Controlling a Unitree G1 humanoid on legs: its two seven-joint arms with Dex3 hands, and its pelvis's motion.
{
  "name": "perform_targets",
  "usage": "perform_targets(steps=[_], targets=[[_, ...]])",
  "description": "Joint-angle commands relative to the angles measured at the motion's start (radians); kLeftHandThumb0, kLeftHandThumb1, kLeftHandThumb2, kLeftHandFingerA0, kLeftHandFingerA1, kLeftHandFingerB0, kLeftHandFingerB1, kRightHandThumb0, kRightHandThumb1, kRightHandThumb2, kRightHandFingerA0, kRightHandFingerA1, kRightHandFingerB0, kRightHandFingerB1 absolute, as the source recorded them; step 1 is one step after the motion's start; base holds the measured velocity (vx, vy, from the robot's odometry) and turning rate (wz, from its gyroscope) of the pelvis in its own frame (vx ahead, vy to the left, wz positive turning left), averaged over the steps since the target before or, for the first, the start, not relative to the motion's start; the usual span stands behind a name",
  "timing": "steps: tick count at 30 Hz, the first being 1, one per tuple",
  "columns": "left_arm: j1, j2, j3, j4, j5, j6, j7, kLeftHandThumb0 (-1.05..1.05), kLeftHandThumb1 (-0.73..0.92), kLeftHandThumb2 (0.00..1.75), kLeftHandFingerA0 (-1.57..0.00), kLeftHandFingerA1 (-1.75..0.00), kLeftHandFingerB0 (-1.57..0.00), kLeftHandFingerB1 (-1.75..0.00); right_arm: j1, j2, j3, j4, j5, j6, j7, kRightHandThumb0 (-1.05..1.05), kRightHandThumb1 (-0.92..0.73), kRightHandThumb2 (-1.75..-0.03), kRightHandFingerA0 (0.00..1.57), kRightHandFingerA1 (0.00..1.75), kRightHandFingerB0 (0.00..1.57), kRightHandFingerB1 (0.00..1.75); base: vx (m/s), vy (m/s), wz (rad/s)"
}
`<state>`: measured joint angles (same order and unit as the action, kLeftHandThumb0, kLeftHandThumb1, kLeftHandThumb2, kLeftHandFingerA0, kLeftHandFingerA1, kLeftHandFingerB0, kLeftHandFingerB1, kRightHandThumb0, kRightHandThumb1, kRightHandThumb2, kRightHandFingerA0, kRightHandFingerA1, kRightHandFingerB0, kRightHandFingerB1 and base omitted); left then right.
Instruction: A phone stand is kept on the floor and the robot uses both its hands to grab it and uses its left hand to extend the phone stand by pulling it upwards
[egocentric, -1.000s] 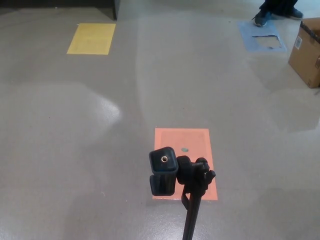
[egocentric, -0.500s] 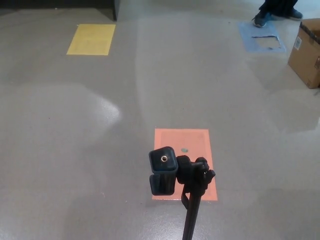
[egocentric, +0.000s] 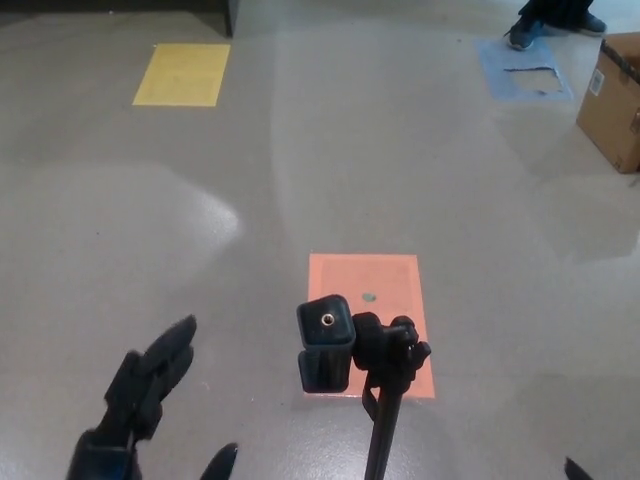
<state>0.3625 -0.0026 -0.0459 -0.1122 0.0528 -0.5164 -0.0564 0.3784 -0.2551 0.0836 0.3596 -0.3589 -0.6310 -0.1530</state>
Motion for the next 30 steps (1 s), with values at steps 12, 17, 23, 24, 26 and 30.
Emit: perform_targets(steps=[12, 17, 23, 24, 26, 30], targets=[[-0.164, -0.072, -0.146, -0.118, 0.038, 0.282, 0.003, -0.39, 0.38, 1.03, 0.00, -0.50, 0.00, -0.48, -0.191, 0.074, 0.086, 0.055, -0.055, 0.112, -0.015, -1.05, -0.60, -0.81, 0.03, 0.48, 0.00, 0.17, 0.00, 0.000, 0.00], [-0.126, -0.064, -0.242, -0.139, 0.080, 0.287, -0.009, -0.92, 0.73, 1.12, -0.03, -0.40, -0.04, -0.39, -0.262, 0.110, 0.115, 0.067, -0.048, 0.156, 0.009, -1.05, -0.64, -1.06, 0.10, 0.34, 0.00, 0.01, 0.00, 0.000, 0.00], [-0.080, -0.059, -0.295, -0.141, 0.070, 0.300, -0.008, -0.87, 0.69, 1.09, -0.04, -0.40, -0.05, -0.41, -0.284, 0.125, 0.145, 0.057, -0.096, 0.209, -0.019, -0.98, -0.59, -1.05, 0.04, 0.46, 0.00, 0.12, 0.00, 0.000, 0.00], [-0.071, -0.059, -0.302, -0.141, 0.071, 0.302, -0.006, -0.92, 0.72, 1.11, -0.03, -0.39, -0.04, -0.40, -0.287, 0.127, 0.148, 0.056, -0.096, 0.217, -0.017, -1.05, -0.79, -0.64, 0.01, 0.54, 0.00, 0.18, 0.00, 0.000, 0.00], [-0.055, -0.060, -0.316, -0.138, 0.050, 0.305, -0.013, -0.85, 0.67, 1.09, -0.03, -0.37, -0.05, -0.41, -0.297, 0.140, 0.150, 0.065, -0.076, 0.222, -0.005, -1.05, -0.59, -0.85, 0.04, 0.48, 0.00, 0.19, 0.00, 0.000, 0.00], [-0.034, -0.051, -0.328, -0.112, 0.044, 0.290, -0.015, -0.95, 0.72, 0.85, -0.10, -0.31, -0.11, -0.33, -0.355, 0.163, 0.161, 0.123, -0.070, 0.219, -0.011, -1.03, -0.61, -0.99, 0.04, 0.49, 0.08, 0.08, 0.00, 0.000, 0.00]])
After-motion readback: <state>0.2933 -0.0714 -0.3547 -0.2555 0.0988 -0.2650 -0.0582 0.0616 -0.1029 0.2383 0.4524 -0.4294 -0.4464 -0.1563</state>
